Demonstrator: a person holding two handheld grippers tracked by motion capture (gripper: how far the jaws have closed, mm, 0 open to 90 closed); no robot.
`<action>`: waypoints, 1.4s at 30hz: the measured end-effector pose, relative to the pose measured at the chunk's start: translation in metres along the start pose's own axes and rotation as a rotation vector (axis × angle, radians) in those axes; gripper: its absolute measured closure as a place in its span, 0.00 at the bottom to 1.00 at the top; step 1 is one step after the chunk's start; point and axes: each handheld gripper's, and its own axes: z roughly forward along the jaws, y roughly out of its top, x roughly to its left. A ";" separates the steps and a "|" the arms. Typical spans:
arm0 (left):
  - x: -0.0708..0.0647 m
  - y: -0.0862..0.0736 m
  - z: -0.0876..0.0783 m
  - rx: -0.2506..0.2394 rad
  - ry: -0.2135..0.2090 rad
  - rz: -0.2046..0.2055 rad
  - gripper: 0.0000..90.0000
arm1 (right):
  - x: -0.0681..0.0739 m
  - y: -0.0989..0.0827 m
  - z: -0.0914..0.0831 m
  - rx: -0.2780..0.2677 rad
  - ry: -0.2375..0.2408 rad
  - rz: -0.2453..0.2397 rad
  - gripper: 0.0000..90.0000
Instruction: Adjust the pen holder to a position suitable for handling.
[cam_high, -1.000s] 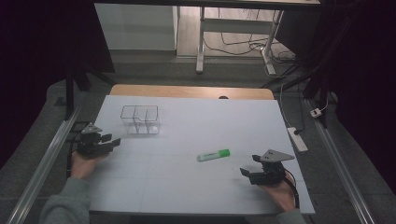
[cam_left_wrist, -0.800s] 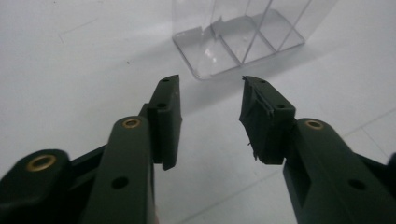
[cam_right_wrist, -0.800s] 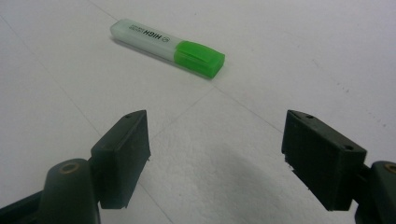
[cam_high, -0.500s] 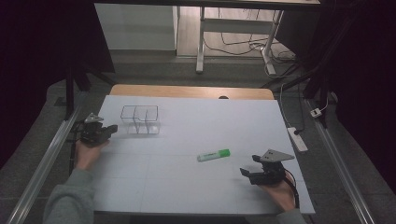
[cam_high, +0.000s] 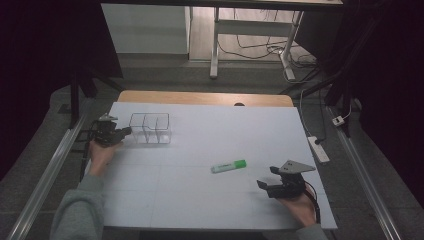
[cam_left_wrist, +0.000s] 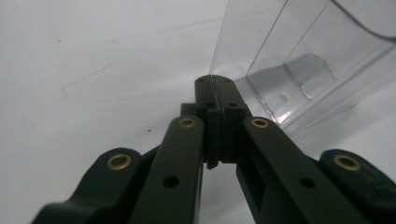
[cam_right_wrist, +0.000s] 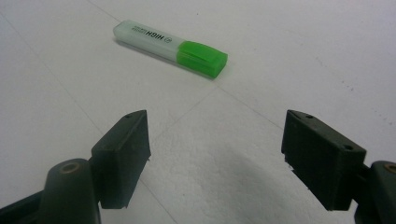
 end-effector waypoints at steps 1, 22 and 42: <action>0.001 0.001 0.001 0.001 -0.002 -0.002 0.99 | 0.000 0.000 0.000 -0.003 0.002 0.003 0.25; 0.003 0.001 0.011 0.014 -0.043 -0.014 0.99 | 0.000 -0.001 0.002 0.008 0.002 -0.003 0.25; -0.018 0.006 0.020 0.037 -0.071 0.038 0.99 | 0.000 -0.001 0.002 0.011 0.002 -0.002 0.26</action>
